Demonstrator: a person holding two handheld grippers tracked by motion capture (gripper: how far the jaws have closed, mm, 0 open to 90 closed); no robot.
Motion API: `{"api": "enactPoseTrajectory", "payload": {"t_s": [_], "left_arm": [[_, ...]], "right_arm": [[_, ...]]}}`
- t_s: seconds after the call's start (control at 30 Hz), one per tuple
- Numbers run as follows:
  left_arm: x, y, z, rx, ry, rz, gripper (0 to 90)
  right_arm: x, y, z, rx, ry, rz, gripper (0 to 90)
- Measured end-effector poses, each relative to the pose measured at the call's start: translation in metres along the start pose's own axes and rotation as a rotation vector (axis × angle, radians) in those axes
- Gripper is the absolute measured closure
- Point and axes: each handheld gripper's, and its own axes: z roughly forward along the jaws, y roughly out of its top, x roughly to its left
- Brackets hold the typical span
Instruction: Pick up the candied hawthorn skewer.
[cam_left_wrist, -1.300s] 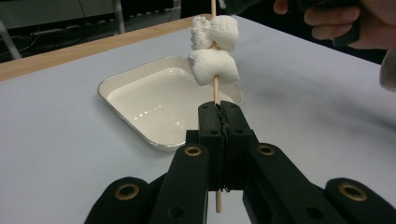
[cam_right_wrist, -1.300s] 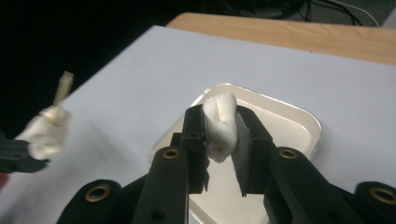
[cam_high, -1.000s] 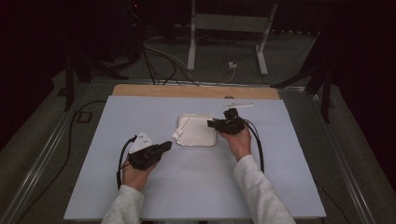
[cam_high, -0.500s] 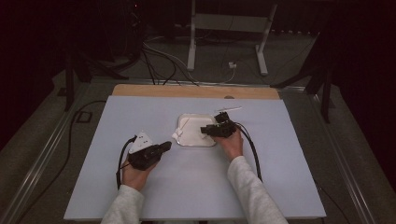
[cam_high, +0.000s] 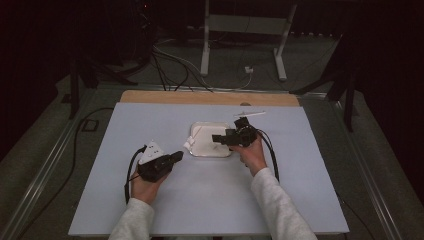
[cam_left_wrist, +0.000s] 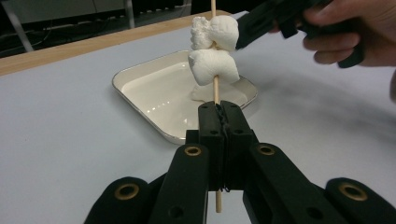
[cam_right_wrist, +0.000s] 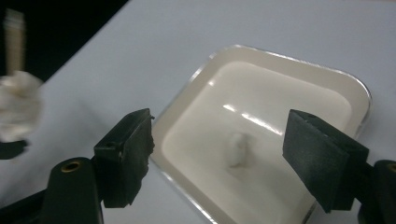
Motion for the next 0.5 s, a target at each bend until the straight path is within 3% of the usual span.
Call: {"api": "enactPoseTrajectory", "payload": {"t_s": [0.27, 0.5], "left_arm": [[-0.001, 0.0, 0.002, -0.003, -0.001, 0.001, 90.0], [-0.003, 0.001, 0.004, -0.003, -0.001, 0.002, 90.0]], "right_arm": [[0.009, 0.004, -0.011, -0.033, 0.096, 0.025, 20.7], [0.025, 0.007, -0.012, -0.043, 0.145, -0.008, 19.6]]}}
